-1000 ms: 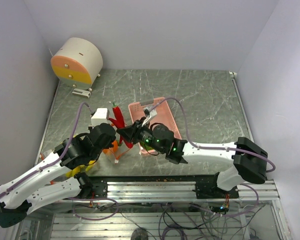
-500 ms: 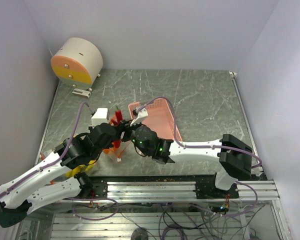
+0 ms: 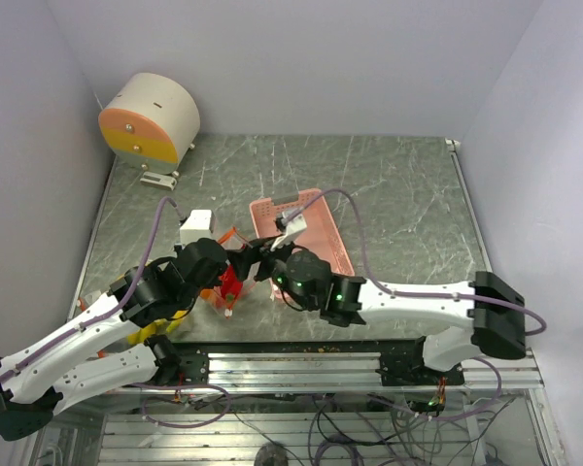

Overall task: Place the food in the zip-top bag and seal the zipper
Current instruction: Pick up the fake fruit from the bin.

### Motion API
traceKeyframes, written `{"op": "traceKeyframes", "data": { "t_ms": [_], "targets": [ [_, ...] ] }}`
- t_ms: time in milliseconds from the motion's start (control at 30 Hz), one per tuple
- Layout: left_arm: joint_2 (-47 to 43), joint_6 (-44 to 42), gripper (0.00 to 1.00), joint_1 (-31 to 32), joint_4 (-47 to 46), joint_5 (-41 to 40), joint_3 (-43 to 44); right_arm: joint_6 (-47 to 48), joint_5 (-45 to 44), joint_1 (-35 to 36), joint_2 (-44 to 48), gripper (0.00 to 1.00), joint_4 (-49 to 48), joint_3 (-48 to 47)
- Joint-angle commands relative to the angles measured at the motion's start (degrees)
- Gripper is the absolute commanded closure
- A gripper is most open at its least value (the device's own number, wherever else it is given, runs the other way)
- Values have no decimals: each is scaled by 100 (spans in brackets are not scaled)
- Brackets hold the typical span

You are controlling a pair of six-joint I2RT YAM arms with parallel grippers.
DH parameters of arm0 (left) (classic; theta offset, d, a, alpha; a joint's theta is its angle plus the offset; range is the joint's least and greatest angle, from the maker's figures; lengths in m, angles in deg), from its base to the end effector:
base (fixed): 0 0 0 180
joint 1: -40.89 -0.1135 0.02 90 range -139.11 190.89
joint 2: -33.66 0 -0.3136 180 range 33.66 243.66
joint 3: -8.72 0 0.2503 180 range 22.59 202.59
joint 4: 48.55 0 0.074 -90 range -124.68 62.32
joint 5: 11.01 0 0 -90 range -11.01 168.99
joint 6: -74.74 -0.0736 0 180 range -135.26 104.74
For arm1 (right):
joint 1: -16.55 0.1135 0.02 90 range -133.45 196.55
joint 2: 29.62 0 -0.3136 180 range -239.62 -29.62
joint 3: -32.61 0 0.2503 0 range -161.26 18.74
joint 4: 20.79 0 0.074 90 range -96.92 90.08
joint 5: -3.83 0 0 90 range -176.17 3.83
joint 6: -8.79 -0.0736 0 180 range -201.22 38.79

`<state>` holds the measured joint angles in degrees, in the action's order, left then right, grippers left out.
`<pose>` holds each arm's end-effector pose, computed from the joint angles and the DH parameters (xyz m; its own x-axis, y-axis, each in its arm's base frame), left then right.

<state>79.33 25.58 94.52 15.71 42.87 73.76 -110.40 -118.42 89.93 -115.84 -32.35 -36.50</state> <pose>0.1129 -0.0802 0.3267 -0.5800 -0.1032 -0.8080 0.0310 0.9884 -0.1486 0.1447 0.3473 0.3396 -0.3453 0.2853 -0.8941 -0.5614 0.7007 0.4404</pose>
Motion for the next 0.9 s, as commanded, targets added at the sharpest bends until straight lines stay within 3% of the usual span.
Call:
{"op": "traceKeyframes", "data": {
  "t_ms": [0, 133, 233, 300, 467, 700, 867],
  "targets": [
    [-24, -72, 93, 6, -172, 40, 184, 261, -531, 33, 738, 25, 569, 137],
    [-89, -99, 93, 6, -125, 25, 224, 36, -917, -193, 1239, 27, 2047, 101],
    [-134, -132, 93, 1, -140, 28, 229, -284, -619, -554, 1470, 27, 3044, 73],
    [-138, -150, 93, 7, -136, 42, 235, -324, -6, -957, 1523, 27, 3553, 63],
    [-151, -204, 93, 2, -225, 105, 210, 437, 2497, -2060, 834, 27, 4435, -262],
    [-185, -217, 93, 6, -169, 49, 223, 1073, 3532, -2125, -298, 27, 4328, -537],
    [-270, -180, 93, 5, -34, -41, 227, 1118, 3626, -2125, -757, 31, 4304, -465]
  ]
}}
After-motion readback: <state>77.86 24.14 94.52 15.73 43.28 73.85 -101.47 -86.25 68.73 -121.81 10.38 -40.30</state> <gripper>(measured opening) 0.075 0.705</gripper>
